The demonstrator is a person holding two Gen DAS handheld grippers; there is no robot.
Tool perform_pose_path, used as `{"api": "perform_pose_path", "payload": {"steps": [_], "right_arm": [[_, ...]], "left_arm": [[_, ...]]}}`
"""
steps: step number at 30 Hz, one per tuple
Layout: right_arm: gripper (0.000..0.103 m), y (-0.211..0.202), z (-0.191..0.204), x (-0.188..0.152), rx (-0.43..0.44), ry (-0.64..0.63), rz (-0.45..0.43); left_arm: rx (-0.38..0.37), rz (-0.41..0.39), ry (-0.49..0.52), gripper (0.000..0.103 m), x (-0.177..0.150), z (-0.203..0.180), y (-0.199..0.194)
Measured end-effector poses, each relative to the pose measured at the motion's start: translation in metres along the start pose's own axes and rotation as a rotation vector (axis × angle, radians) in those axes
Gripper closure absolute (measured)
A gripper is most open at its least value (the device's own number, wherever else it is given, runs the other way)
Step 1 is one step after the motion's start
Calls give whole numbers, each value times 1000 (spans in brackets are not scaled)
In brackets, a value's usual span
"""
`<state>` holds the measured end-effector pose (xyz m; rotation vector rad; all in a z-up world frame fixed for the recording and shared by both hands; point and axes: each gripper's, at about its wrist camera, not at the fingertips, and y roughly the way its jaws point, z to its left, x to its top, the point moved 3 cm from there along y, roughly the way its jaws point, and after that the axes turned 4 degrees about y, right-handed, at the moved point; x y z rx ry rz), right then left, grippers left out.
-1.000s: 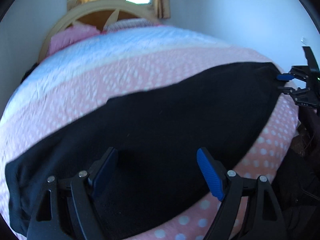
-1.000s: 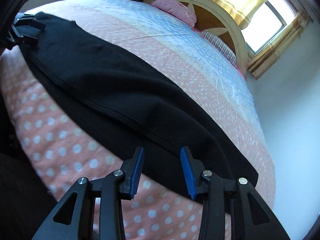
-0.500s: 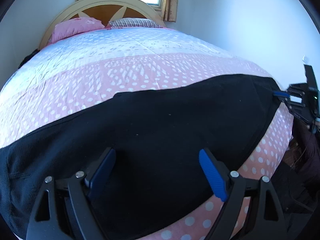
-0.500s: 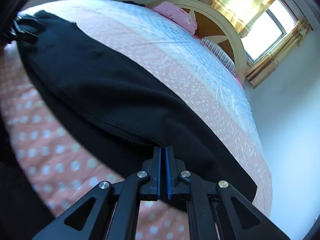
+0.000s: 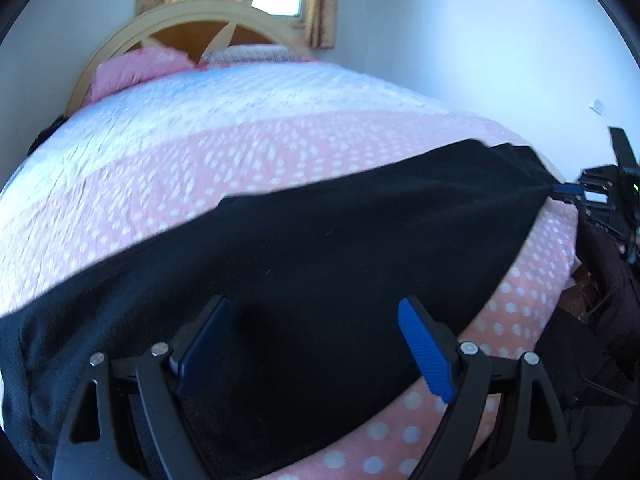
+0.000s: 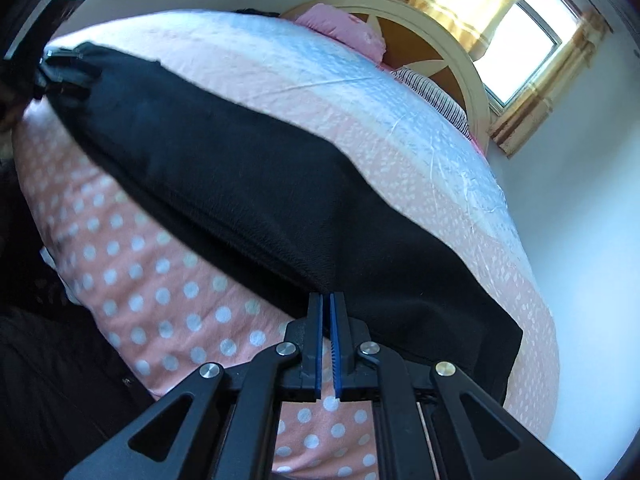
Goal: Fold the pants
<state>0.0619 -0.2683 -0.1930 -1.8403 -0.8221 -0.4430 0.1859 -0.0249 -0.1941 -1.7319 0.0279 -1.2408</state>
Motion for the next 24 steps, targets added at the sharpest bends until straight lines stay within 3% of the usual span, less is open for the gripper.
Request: {"api": "perform_pose_path", "payload": {"steps": [6,10,16,18,20,21,23,24], "right_arm": [[100,25,5,-8,12,-9,42],[100,23,2,-5,14,9,24],[100,24,-4,-5,36,39,19],[100,27,-4,-5,37,44,17],[100,29,-3,-5,40,50,16],[100,29,-2,-5,40,52,15],[100,28,-5,-7,43,56,12],[100,28,-6,-6,43,57,10]], "left_arm": [[-50,-68,182,15,19,-53,-9],[-97,-39,269,20,26,-84,8],[-131,28,342,37,27,-108,39],[-138,59,342,49,26,-111,46],[-153,70,322,55,24,-109,45],[-173,71,311,71,25,-108,44],[-203,82,294,93,26,-107,41],[-216,81,280,94,27,-105,39]]}}
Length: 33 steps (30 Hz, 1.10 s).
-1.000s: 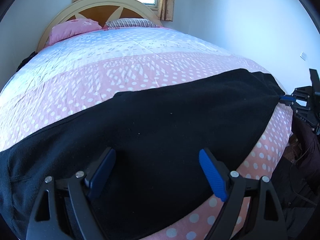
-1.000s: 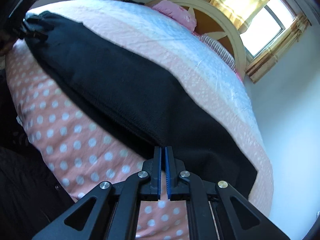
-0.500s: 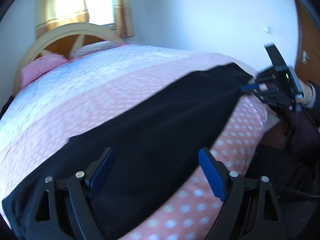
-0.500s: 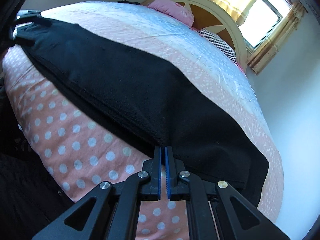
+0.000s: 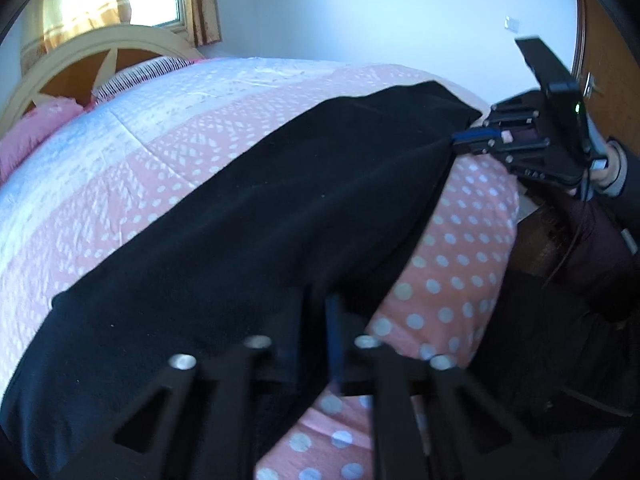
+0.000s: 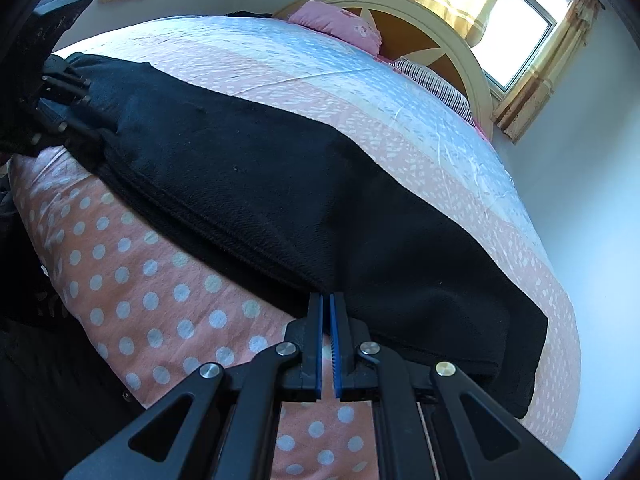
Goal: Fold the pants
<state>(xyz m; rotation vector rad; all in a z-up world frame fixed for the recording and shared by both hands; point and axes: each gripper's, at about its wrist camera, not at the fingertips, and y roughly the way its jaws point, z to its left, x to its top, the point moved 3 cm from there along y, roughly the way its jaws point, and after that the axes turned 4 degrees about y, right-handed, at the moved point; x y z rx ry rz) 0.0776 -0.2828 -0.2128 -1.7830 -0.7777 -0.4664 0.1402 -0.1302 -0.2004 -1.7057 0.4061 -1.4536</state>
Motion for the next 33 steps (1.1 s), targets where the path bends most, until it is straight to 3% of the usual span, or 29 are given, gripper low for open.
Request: {"api": "perform_pose_path", "payload": {"steps": [6,10,12,14,15,16,17,18,20,24,28,30,33], "right_arm": [[100,-18,-2,0,2,6,-30],[100,-2,2,-8,13,2,14],[100,9,6,-13,20,-5,47],[97,7,4,-11,24,0,36],[95,6,2,-11,35,13,40],[86,6,-2,-11,48,27,48],[72,5,-7,-12,50,36,51],[66,4,-14,-13,44,42,48],[62,-3,-29,-18,31,78,30],[62,-19,-88,-31,24,285,0],[62,-28,-168,-58,-48,599,-12],[62,-19,-198,-78,-25,763,43],[62,4,-217,-100,32,882,111]], "left_arm": [[-59,-34,1,98,-1,-5,-19],[-48,4,26,98,-10,-10,-8],[-5,8,36,89,-12,-10,-3],[-14,-1,16,85,-10,-9,-3],[-16,-4,12,75,-9,-8,-5],[-1,-14,14,67,-8,-7,-9],[15,-32,20,51,-7,-7,-14],[26,-58,28,44,-6,-6,-21],[33,-91,30,43,-7,-3,-30],[106,-127,-19,34,-13,23,-47],[221,-96,-112,34,-28,57,-47],[262,-75,-161,34,-36,71,-44],[268,-59,-230,34,-47,87,-39]]}}
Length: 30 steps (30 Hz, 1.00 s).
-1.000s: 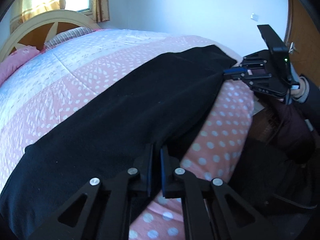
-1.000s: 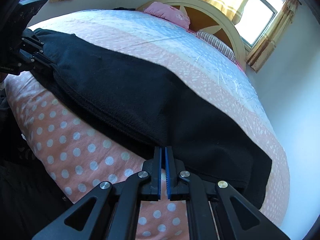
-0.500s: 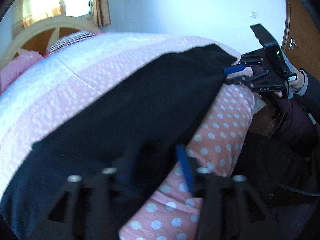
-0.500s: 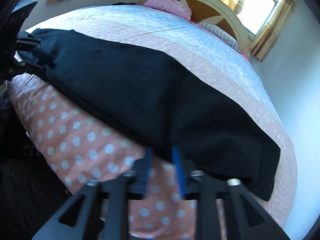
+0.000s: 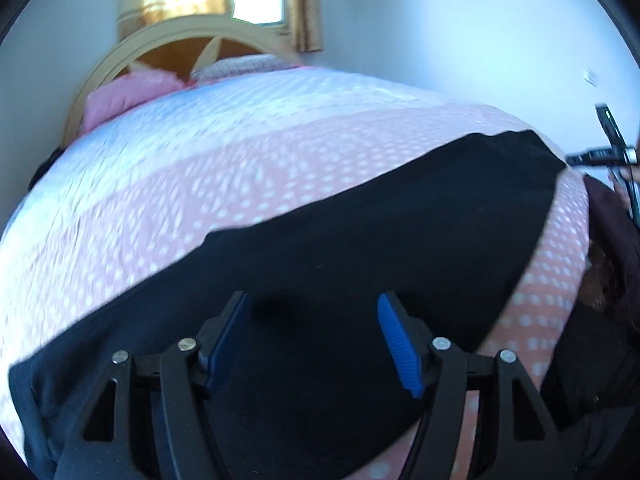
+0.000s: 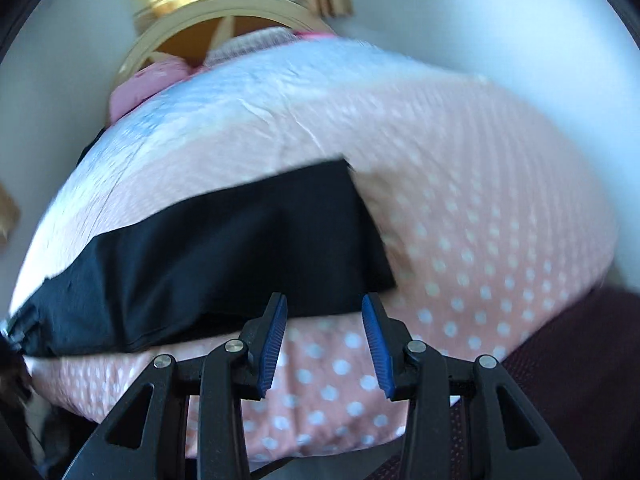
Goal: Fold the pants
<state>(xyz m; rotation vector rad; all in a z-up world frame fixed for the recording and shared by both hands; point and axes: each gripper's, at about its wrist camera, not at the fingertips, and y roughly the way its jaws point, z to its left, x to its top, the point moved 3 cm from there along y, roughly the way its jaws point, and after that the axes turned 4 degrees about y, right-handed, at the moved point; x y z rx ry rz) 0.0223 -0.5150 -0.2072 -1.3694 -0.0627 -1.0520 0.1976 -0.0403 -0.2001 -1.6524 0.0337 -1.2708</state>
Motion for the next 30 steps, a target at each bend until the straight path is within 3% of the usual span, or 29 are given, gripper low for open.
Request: {"api": "perform_pose_path", "payload": {"steps": [5,6,8,11,17,21,24,27,28,30], "right_arm": [[63,21,-17,-4,119,151,46],[67,24,-17,-4,119,168,41],[92,30,-20,-1,131,195,37],[97,20,-17,1,124,168,8],[97,-4,-19,14,42,116,-84],[97,19,-31,16,-10,120,-26],[97,28,-42,10,27,147,-1],[81,19,-43,12,32,149,-11],[68,15,-46,12,-2,136,-27],[64,9,-46,22,-5,128,-66]], "left_arm": [[-7,-8,1,34,2,-1,3],[-4,-3,11,34,1,-2,4],[2,-1,24,34,0,-4,3],[-1,2,21,32,-2,-4,2],[-6,19,30,28,-1,-6,5],[-10,22,24,28,1,-5,9],[-8,17,25,28,0,-5,9],[-6,16,25,27,-1,-6,9],[-6,14,27,27,-1,-6,9],[-4,14,29,27,-1,-6,10]]}}
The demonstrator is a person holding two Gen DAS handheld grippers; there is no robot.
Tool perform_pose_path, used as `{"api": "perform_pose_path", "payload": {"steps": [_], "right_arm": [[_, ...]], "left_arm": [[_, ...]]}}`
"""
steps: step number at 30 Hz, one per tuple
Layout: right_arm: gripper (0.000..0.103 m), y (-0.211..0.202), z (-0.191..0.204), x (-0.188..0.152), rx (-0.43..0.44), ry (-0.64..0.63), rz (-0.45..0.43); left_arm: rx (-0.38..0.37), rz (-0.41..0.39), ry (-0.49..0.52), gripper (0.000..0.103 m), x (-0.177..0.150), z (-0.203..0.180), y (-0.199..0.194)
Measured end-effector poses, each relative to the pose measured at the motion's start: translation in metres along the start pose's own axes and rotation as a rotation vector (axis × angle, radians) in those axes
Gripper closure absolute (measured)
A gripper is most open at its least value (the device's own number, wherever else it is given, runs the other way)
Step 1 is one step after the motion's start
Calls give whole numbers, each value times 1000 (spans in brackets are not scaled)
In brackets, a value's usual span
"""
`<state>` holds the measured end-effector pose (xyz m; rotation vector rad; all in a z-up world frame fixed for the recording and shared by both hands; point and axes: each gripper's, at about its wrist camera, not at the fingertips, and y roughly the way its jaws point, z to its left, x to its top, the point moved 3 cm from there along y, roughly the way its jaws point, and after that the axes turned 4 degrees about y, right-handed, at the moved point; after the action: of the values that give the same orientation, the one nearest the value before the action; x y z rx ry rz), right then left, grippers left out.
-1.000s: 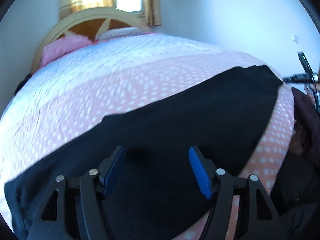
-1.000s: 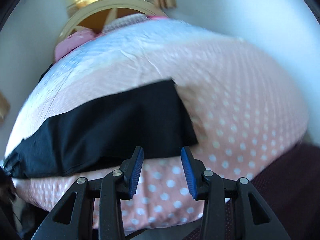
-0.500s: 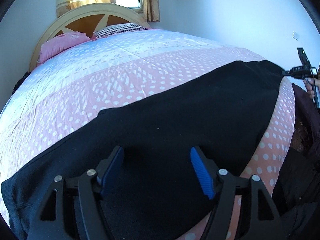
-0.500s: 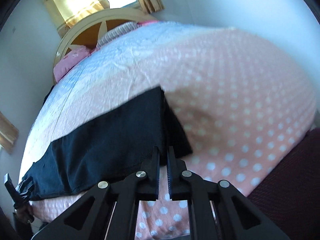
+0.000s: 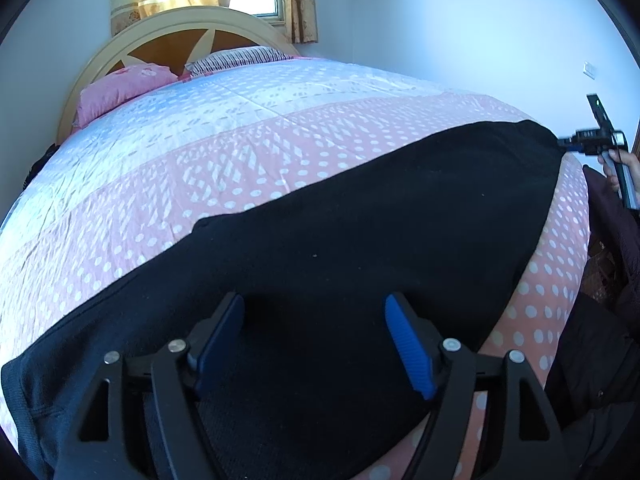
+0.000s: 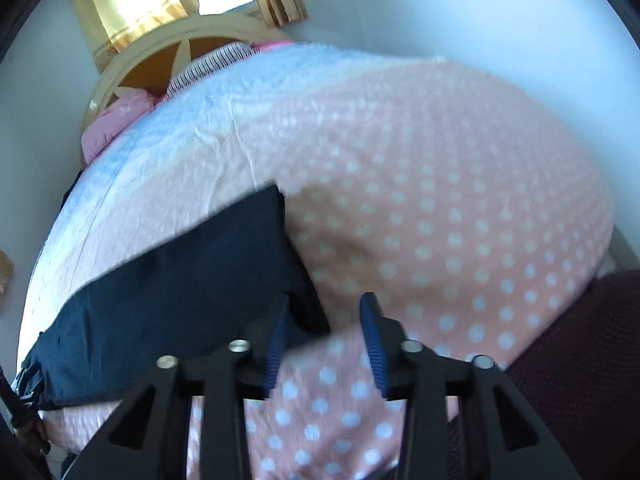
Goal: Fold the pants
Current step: 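Smooth the folded pants with the open left gripper while the right gripper grasps the pants end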
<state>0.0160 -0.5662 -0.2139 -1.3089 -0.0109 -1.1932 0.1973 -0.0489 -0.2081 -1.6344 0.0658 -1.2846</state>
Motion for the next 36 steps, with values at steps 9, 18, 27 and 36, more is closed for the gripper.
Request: {"api": "perform_pose_path", "payload": {"steps": [9,18,27,36], "right_arm": [[64,19,49,38,105,-64,-26],[64,42,55,34,-148,-108,-5],[64,-13,198,-46,178,-487,-54],[63,11,268,-140,155,-797,128]], "left_arm": [[19,-10,0,23,-1,1,-2],[66,-35,-38,20,-4,14,-17],[95,12,-69,19,-27,30,-21],[110,-2,-65,15,-36,29,-33]]}}
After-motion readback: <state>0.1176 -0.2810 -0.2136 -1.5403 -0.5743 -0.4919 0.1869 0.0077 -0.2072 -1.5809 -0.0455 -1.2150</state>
